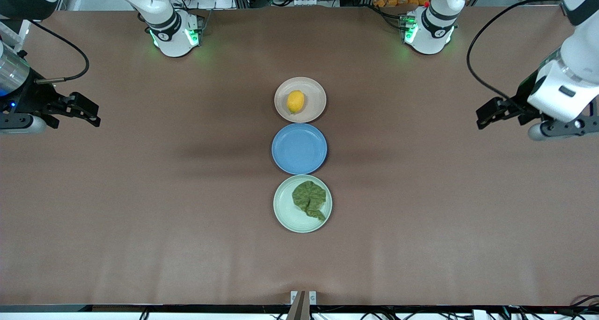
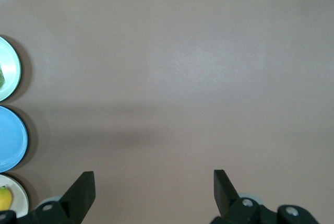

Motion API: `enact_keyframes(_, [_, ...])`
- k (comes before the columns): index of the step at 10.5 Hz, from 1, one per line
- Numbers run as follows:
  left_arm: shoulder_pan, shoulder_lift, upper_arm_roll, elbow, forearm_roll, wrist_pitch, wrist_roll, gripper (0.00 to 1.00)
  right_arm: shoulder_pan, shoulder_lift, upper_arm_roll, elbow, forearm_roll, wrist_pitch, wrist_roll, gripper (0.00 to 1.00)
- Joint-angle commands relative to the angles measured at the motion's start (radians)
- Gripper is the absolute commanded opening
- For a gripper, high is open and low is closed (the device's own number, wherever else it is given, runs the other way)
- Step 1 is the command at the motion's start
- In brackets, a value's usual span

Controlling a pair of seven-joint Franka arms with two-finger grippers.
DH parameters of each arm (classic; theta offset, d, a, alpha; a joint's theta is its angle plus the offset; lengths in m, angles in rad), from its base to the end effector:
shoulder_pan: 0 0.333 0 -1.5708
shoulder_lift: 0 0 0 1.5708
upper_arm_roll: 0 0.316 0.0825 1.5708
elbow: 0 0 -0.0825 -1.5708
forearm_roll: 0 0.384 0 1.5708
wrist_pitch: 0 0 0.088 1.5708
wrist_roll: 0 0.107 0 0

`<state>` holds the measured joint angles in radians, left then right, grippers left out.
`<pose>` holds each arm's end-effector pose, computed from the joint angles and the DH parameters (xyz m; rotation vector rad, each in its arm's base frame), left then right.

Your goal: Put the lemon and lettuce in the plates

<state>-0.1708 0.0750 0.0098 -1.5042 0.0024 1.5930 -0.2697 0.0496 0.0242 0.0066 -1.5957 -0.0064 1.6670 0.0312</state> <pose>0.5726 -0.0930 0.6154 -3.1368 -0.1705 -0.0222 0.5698 0.0314 0.6077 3.1363 0.0399 0.0742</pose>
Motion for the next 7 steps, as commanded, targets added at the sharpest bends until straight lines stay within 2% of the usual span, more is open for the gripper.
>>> enact_keyframes(1, [0.028, -0.04, -0.01, -0.053, 0.031, 0.007, 0.032, 1.0, -0.004, -0.032, -0.004, -0.036, 0.017, 0.007, 0.007, 1.0])
enact_keyframes(7, [0.059, -0.077, -0.014, -0.102, 0.033, 0.05, 0.052, 1.0, -0.002, -0.046, -0.004, -0.053, 0.017, 0.011, 0.007, 1.0])
